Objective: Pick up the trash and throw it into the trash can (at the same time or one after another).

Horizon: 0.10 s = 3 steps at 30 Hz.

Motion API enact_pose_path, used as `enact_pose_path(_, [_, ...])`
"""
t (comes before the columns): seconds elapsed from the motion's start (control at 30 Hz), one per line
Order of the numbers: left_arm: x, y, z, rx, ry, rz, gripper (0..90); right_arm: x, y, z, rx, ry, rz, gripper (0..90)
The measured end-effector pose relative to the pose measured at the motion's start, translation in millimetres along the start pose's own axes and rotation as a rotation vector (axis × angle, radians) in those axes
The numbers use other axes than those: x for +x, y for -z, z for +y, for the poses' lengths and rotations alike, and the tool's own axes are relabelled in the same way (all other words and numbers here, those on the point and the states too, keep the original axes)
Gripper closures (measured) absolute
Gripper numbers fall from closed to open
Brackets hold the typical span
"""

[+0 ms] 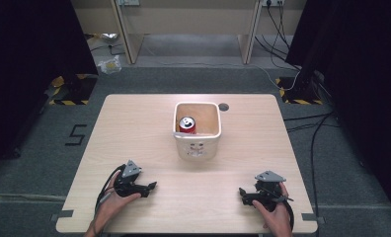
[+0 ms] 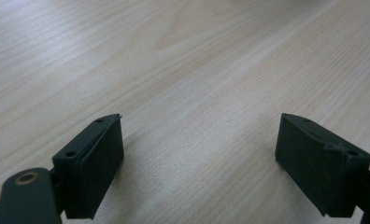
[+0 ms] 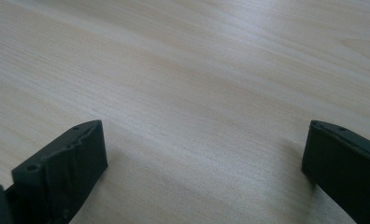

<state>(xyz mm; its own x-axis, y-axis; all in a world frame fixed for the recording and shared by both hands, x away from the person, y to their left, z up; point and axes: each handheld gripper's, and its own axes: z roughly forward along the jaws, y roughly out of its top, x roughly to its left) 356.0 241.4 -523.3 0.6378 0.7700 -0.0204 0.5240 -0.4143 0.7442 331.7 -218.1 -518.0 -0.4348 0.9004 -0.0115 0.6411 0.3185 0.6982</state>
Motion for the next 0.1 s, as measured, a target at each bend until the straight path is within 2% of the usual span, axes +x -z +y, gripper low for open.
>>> enact_pose_path(0.1, [0.0,0.0,0.0,0.000,0.000,0.000,14.4,0.0,0.0,0.0,0.000,0.000,0.000,0.3])
